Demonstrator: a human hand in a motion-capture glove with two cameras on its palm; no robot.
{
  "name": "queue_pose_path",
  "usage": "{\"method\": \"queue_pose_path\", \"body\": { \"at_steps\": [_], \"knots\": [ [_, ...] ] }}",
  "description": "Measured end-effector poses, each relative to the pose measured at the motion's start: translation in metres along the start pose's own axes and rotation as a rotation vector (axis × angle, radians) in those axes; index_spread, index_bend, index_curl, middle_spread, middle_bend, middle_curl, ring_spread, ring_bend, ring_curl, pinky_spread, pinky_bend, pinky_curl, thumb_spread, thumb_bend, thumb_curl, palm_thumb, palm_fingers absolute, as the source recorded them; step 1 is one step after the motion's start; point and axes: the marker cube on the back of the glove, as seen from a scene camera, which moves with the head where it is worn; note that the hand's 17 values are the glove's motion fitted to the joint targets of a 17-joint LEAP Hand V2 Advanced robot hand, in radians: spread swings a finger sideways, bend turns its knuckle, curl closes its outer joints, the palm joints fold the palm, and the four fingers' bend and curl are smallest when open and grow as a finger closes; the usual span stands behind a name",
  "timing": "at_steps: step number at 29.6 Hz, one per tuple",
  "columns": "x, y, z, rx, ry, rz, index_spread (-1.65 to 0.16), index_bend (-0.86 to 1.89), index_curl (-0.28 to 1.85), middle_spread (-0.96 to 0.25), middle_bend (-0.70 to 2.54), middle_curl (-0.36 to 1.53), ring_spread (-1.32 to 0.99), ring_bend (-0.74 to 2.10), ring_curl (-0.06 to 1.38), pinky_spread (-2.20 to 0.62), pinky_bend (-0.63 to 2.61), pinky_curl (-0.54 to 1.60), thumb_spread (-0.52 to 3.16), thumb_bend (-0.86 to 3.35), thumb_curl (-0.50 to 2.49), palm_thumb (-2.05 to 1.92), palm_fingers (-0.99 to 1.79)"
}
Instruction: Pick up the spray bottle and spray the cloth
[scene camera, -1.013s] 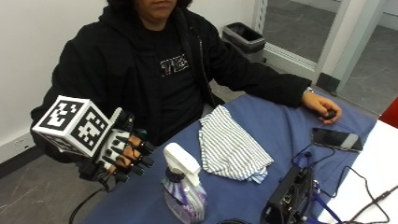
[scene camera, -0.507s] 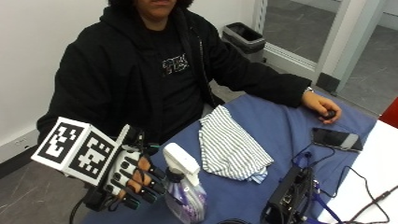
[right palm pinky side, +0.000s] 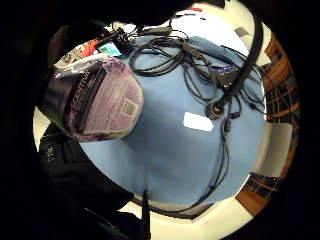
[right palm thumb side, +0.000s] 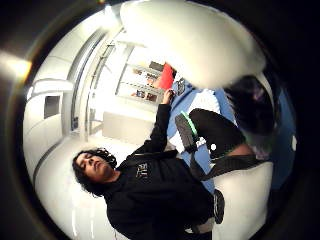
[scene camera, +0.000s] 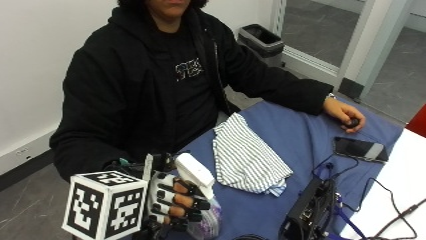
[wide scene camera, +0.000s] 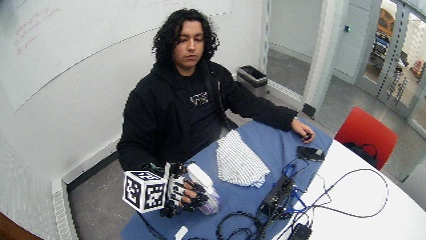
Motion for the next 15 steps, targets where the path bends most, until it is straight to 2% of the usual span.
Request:
{"method": "queue_pose_path", "body": {
  "at_steps": [2, 8, 15],
  "knots": [
    [-0.002, -0.010, 0.011, 0.034, -0.071, 0.015, -0.25, 0.12, 0.25, 0.03, 0.28, 0.36, -0.02, 0.41, 0.33, 0.23, 0.25, 0.32, 1.20, -0.01, 0.31, 0.62, 0.59],
    [-0.002, -0.001, 0.011, 0.003, -0.345, 0.053, -0.25, 0.13, 0.26, 0.00, 0.37, 0.39, -0.05, 0.43, 0.34, 0.19, 0.19, 0.30, 1.17, 0.01, 0.34, 0.72, 0.80],
    [-0.009, -0.009, 0.024, 0.181, -0.474, 0.059, -0.24, 0.17, 0.30, -0.05, 0.37, 0.41, -0.10, 0.46, 0.36, 0.09, 0.18, 0.30, 1.07, 0.08, 0.42, 0.94, 0.98]
  ]
}}
